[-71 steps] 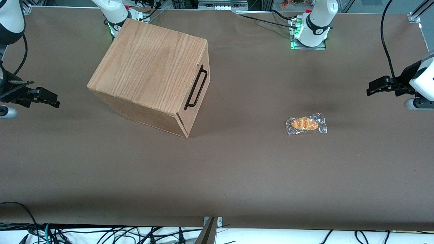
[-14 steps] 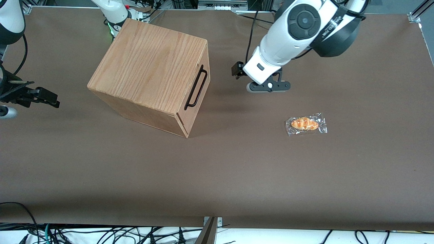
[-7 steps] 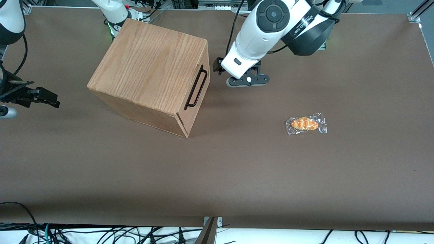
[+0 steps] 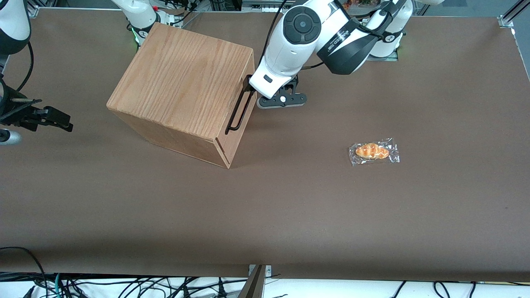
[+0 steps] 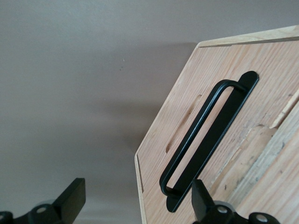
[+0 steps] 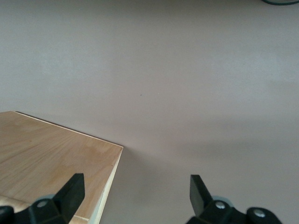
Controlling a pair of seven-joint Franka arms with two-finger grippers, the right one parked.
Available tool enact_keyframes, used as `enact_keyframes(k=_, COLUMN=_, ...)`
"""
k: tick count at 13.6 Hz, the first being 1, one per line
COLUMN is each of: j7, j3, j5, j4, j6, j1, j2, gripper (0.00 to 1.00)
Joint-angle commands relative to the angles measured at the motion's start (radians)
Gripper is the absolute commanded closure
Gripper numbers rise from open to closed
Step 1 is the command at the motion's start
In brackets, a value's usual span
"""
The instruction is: Open top drawer with left arm
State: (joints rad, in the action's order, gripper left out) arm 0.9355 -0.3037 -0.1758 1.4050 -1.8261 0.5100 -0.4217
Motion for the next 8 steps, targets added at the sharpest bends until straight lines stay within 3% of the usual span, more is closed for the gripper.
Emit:
enact_keyframes(k=1, j7=0.022, j3=0.008, j5=0.029, j4=-0.046, j6=-0.005, j1=0.012, j2=-0.026, gripper=0.0)
enact_keyframes(k=8, j7=0.023, j3=0.012, j5=0.029, j4=-0.044, j6=-0.076, j1=0.028, j2=-0.072, gripper=0.0)
